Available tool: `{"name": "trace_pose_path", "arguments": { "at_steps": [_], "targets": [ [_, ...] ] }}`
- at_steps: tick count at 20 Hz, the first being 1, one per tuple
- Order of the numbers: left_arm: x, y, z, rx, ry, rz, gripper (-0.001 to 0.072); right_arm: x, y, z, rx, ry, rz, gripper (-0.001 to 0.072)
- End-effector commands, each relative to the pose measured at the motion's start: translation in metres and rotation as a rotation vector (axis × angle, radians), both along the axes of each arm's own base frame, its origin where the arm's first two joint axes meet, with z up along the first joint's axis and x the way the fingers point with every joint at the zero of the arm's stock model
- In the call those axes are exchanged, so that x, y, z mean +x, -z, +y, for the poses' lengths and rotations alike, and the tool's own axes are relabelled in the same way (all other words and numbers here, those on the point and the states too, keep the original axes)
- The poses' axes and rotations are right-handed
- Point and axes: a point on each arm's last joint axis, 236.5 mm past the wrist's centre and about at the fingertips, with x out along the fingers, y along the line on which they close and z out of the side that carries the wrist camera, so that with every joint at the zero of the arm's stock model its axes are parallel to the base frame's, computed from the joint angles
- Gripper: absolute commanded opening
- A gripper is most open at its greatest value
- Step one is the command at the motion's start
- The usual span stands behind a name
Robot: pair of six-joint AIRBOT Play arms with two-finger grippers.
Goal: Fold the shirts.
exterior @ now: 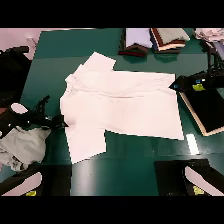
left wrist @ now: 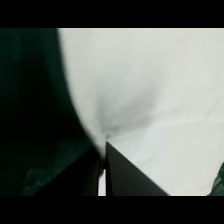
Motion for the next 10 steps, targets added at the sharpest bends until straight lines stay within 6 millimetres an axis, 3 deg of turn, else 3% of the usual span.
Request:
{"name": "trace_pose_path", "arguments": {
  "at_steps": [1,4,7,8,9,10],
  "targets": [
    [0.011,-0.022,-0.008,-0.036,0.035,-0.066,0.0024,-0.014,0.009,-0.015,-0.023,0.015,0.067,0.0382],
    [0.031,-0.06,0.0,0.016,0.049,-0.206,0.0023,-0.053,0.039,-0.066,-0.123,0.091,0.242,0.0382],
    [0.035,-0.078,0.002,0.03,0.056,-0.264,0.0024,-0.103,0.09,-0.105,-0.107,0.244,0.405,0.0389],
    [0.035,-0.078,0.002,0.032,0.059,-0.262,0.0024,-0.122,0.111,-0.113,-0.076,0.302,0.461,0.043],
    [0.034,-0.077,0.003,0.035,0.062,-0.259,0.0024,-0.141,0.13,-0.117,-0.042,0.348,0.522,0.0539],
    [0.034,-0.077,0.003,0.037,0.063,-0.258,0.0024,-0.159,0.149,-0.118,-0.005,0.374,0.579,0.0544]
  ]
}}
